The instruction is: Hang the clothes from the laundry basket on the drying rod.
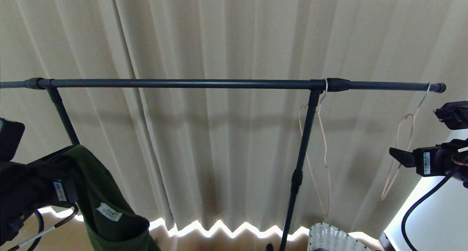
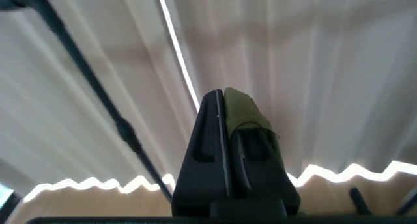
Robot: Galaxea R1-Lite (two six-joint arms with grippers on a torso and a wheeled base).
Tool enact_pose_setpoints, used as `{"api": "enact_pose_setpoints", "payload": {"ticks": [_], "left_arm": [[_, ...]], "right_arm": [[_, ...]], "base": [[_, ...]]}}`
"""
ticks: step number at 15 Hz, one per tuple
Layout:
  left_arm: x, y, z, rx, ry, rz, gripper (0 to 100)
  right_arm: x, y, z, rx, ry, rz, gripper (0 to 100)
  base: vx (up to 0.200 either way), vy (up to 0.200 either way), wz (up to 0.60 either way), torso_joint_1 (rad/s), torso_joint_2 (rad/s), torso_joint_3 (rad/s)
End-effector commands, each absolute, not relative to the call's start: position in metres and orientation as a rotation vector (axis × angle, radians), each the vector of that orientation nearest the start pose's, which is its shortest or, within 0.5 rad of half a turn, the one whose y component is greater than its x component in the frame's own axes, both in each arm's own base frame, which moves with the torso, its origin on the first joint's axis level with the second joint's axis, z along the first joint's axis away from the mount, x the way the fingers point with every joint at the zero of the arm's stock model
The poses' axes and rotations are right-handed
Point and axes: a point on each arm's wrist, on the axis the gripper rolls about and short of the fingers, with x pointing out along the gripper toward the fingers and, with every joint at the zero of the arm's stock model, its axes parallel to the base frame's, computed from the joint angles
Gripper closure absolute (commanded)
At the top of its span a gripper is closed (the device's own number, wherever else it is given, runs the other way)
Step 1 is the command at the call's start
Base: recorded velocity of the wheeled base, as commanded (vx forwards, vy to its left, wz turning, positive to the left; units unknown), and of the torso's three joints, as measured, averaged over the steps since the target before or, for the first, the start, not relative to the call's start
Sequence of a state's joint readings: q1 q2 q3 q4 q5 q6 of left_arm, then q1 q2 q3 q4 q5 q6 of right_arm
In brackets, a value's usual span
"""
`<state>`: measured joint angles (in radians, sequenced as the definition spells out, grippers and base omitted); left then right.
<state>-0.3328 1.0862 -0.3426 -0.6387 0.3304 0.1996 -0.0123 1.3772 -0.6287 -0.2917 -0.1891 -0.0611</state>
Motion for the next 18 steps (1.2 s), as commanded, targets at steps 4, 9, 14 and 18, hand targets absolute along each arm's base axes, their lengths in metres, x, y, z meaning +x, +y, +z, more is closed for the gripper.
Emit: {"api": "enact_pose_setpoints", "payload": {"ticks": [4, 9, 14, 18], "left_arm": [[0.138, -0.040, 0.184, 0.239, 0.128, -0.039, 100], [0.138, -0.041, 0.185, 0.241, 0.126, -0.042, 100], [0.139, -0.042, 0.183, 0.245, 0.133, -0.049, 100], [0.139, -0.043, 0.182, 0.246, 0.135, -0.055, 100]], "right_arm": [[0.231, -0.009, 0.175, -0.081, 0.512, -0.277, 0], [0.230, -0.017, 0.174, -0.045, 0.512, -0.338, 0], [0.230, -0.020, 0.173, -0.007, 0.512, -0.361, 0], [0.235, -0.017, 0.169, 0.014, 0.522, -0.352, 0]], "base": [[0.000, 0.000, 0.00, 0.000, 0.00, 0.000], [0.000, 0.000, 0.00, 0.000, 0.00, 0.000], [0.000, 0.000, 0.00, 0.000, 0.00, 0.000], [0.000, 0.000, 0.00, 0.000, 0.00, 0.000]]}}
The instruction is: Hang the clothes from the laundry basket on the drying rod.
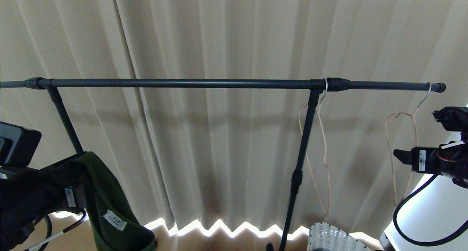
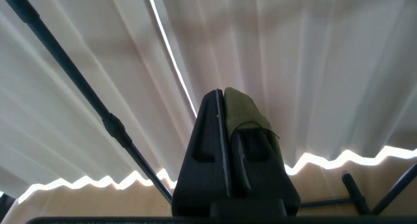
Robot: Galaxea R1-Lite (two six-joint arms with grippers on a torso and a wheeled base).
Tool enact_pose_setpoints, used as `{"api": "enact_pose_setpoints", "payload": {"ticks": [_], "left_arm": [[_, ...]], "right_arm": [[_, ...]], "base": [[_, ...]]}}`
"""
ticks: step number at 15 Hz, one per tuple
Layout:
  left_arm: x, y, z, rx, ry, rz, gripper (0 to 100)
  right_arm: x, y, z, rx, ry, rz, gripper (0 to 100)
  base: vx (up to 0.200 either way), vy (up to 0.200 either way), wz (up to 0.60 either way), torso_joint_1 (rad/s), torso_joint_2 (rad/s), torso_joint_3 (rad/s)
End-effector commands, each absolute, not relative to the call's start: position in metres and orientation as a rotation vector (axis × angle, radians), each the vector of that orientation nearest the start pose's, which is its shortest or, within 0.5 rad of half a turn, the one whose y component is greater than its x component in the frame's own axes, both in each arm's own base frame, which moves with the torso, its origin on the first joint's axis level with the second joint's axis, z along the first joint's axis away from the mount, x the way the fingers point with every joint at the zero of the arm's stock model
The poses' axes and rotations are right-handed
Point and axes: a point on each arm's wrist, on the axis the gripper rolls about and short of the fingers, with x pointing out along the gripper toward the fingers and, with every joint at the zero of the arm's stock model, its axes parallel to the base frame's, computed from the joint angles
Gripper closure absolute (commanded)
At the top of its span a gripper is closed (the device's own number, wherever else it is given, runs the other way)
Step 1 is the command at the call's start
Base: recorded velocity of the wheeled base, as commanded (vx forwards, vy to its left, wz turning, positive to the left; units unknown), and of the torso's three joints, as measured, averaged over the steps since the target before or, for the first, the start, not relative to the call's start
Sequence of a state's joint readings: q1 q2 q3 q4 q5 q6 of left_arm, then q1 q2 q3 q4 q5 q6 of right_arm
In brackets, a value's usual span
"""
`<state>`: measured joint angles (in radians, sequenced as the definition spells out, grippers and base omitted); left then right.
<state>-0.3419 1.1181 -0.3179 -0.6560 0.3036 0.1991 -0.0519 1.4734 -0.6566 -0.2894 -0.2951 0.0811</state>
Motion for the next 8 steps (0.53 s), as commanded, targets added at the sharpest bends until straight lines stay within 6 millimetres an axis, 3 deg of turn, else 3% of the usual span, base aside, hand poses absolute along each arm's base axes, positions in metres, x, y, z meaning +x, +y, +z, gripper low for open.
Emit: {"api": "enact_pose_setpoints", "payload": {"ticks": [1, 6, 7, 8], "left_arm": [[0.1402, -0.0442, 0.1816, 0.248, 0.137, -0.060, 100], [0.1394, -0.0441, 0.1823, 0.248, 0.133, -0.061, 100], [0.1391, -0.0440, 0.1825, 0.247, 0.131, -0.061, 100], [0.1386, -0.0438, 0.1829, 0.246, 0.128, -0.061, 100]], "right_arm": [[0.2387, -0.0139, 0.1689, 0.034, 0.521, -0.346, 0], [0.2440, -0.0129, 0.1697, 0.054, 0.516, -0.347, 0], [0.2435, -0.0121, 0.1695, 0.053, 0.517, -0.344, 100], [0.2443, -0.0125, 0.1684, 0.054, 0.522, -0.346, 100]], "base": [[0.000, 0.000, 0.00, 0.000, 0.00, 0.000], [0.000, 0.000, 0.00, 0.000, 0.00, 0.000], [0.000, 0.000, 0.00, 0.000, 0.00, 0.000], [0.000, 0.000, 0.00, 0.000, 0.00, 0.000]]}}
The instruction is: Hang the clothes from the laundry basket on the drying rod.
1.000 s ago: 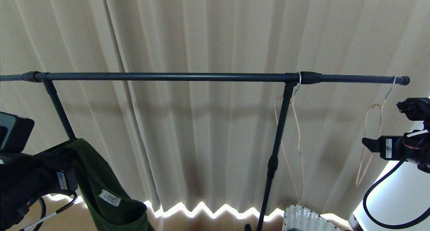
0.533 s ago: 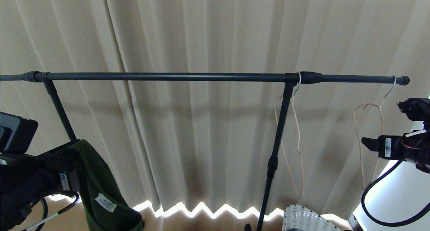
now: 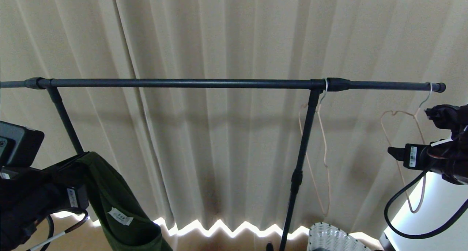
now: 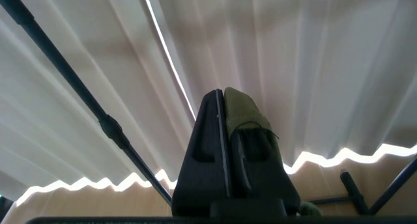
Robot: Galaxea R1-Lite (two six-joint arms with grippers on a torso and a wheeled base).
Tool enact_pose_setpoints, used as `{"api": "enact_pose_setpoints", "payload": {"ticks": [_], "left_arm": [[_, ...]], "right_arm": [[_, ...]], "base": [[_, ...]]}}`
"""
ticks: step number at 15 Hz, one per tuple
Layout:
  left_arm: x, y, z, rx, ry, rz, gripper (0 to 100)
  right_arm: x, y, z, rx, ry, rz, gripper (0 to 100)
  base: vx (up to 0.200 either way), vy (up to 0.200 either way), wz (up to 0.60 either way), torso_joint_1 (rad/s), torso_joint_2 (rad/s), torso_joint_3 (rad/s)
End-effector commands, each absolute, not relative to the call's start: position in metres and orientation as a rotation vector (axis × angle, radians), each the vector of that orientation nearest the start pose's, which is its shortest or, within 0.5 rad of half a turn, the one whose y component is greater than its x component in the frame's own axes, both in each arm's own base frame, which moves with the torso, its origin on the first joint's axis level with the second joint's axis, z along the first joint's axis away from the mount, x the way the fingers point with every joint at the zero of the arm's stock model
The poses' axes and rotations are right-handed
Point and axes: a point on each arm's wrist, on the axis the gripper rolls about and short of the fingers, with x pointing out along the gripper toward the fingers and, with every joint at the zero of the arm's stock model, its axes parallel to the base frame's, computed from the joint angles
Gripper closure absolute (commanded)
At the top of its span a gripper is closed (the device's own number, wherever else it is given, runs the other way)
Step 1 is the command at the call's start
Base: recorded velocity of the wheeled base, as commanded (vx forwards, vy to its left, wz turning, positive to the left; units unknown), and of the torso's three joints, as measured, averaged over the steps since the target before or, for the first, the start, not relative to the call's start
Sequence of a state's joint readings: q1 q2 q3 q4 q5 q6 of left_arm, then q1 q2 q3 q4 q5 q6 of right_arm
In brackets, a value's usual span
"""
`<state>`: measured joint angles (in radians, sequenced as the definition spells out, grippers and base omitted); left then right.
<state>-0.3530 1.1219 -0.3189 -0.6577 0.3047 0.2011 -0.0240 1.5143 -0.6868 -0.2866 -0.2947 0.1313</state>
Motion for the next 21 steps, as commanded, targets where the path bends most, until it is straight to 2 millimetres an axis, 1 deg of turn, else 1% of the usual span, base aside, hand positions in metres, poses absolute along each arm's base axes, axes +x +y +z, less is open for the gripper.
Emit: {"api": "enact_pose_setpoints", "payload": {"ticks": [1, 6, 12, 13, 14, 15, 20, 21], "left_arm": [[0.139, -0.044, 0.183, 0.246, 0.128, -0.061, 100], [0.139, -0.044, 0.183, 0.247, 0.130, -0.061, 100], [0.140, -0.044, 0.182, 0.248, 0.134, -0.060, 100], [0.140, -0.044, 0.183, 0.247, 0.132, -0.060, 100], [0.140, -0.044, 0.183, 0.247, 0.132, -0.060, 100], [0.139, -0.044, 0.182, 0.248, 0.133, -0.060, 100], [0.139, -0.044, 0.183, 0.247, 0.130, -0.059, 100], [0.138, -0.043, 0.183, 0.246, 0.129, -0.059, 100]], "right_arm": [[0.247, -0.013, 0.166, 0.054, 0.529, -0.347, 100], [0.245, -0.013, 0.168, 0.054, 0.523, -0.348, 100], [0.233, -0.012, 0.178, 0.059, 0.472, -0.339, 100], [0.225, -0.009, 0.186, 0.065, 0.433, -0.320, 100], [0.224, -0.008, 0.188, 0.065, 0.427, -0.317, 100], [0.218, -0.008, 0.192, 0.068, 0.407, -0.314, 100], [0.185, 0.006, 0.195, 0.060, 0.365, -0.239, 100], [0.182, 0.007, 0.195, 0.060, 0.360, -0.230, 100]], "base": [[0.000, 0.000, 0.00, 0.000, 0.00, 0.000], [0.000, 0.000, 0.00, 0.000, 0.00, 0.000], [0.000, 0.000, 0.00, 0.000, 0.00, 0.000], [0.000, 0.000, 0.00, 0.000, 0.00, 0.000], [0.000, 0.000, 0.00, 0.000, 0.00, 0.000], [0.000, 0.000, 0.00, 0.000, 0.00, 0.000], [0.000, 0.000, 0.00, 0.000, 0.00, 0.000], [0.000, 0.000, 0.00, 0.000, 0.00, 0.000]]}}
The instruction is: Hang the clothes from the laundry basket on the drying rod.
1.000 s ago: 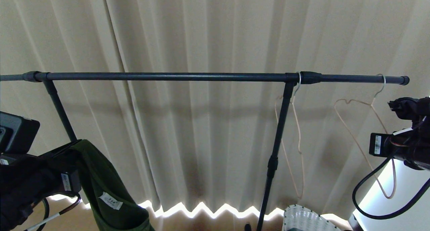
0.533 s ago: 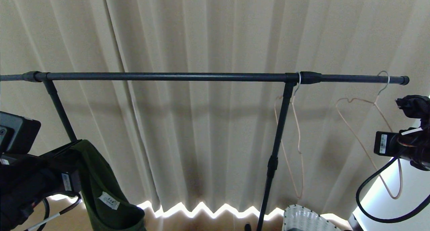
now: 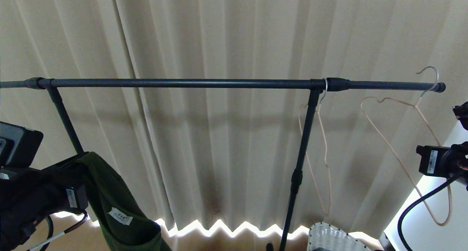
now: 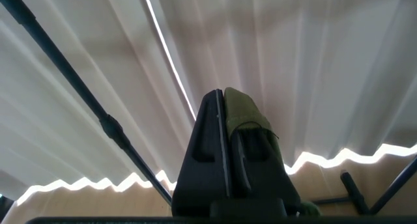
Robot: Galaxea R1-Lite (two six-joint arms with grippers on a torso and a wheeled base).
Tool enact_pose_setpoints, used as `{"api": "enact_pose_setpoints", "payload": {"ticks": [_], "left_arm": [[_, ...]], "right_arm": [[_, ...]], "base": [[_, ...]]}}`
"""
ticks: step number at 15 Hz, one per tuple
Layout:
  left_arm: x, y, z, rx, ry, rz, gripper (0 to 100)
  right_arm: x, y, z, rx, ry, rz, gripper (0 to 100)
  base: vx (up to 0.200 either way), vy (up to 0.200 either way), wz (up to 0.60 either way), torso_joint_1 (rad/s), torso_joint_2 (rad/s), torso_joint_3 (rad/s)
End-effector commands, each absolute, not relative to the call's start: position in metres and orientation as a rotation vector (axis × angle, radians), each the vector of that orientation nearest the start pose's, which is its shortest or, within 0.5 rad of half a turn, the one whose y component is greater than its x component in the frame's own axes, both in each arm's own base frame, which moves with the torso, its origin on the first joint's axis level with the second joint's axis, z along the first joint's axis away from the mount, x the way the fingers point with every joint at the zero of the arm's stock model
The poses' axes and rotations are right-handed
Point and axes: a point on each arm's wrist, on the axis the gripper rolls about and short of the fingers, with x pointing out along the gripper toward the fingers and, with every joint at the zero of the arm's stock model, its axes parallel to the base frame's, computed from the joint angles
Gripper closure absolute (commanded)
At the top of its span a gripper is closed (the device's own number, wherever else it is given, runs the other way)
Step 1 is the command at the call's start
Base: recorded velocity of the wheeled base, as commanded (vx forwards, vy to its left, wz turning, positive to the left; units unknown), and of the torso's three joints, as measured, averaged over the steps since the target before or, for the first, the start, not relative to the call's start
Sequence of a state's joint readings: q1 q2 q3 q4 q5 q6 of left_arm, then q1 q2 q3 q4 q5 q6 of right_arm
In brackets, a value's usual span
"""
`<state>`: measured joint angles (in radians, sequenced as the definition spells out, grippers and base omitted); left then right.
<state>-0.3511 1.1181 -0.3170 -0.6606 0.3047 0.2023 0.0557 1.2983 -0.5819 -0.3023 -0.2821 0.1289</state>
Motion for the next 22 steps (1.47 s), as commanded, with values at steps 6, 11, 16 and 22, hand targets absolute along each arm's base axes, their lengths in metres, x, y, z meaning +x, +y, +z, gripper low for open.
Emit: {"api": "enact_pose_setpoints", "payload": {"ticks": [6, 11, 16, 22], "left_arm": [[0.135, -0.042, 0.175, 0.240, 0.128, -0.056, 100], [0.132, -0.040, 0.170, 0.231, 0.114, -0.050, 100], [0.136, -0.032, 0.173, 0.228, 0.108, 0.017, 100], [0.136, -0.032, 0.174, 0.224, 0.089, 0.019, 100]], "right_arm": [[0.146, 0.010, 0.198, 0.027, 0.302, -0.181, 100], [0.137, 0.009, 0.192, 0.023, 0.307, -0.181, 100], [0.123, 0.008, 0.188, 0.003, 0.291, -0.177, 100], [0.120, 0.008, 0.184, 0.001, 0.299, -0.163, 100]], "base": [[-0.067, 0.000, 0.00, 0.002, 0.00, 0.001], [-0.200, 0.000, 0.00, 0.002, 0.00, 0.003], [-0.200, 0.000, 0.00, 0.000, 0.00, 0.000], [-0.033, 0.000, 0.00, 0.001, 0.00, 0.001]]}}
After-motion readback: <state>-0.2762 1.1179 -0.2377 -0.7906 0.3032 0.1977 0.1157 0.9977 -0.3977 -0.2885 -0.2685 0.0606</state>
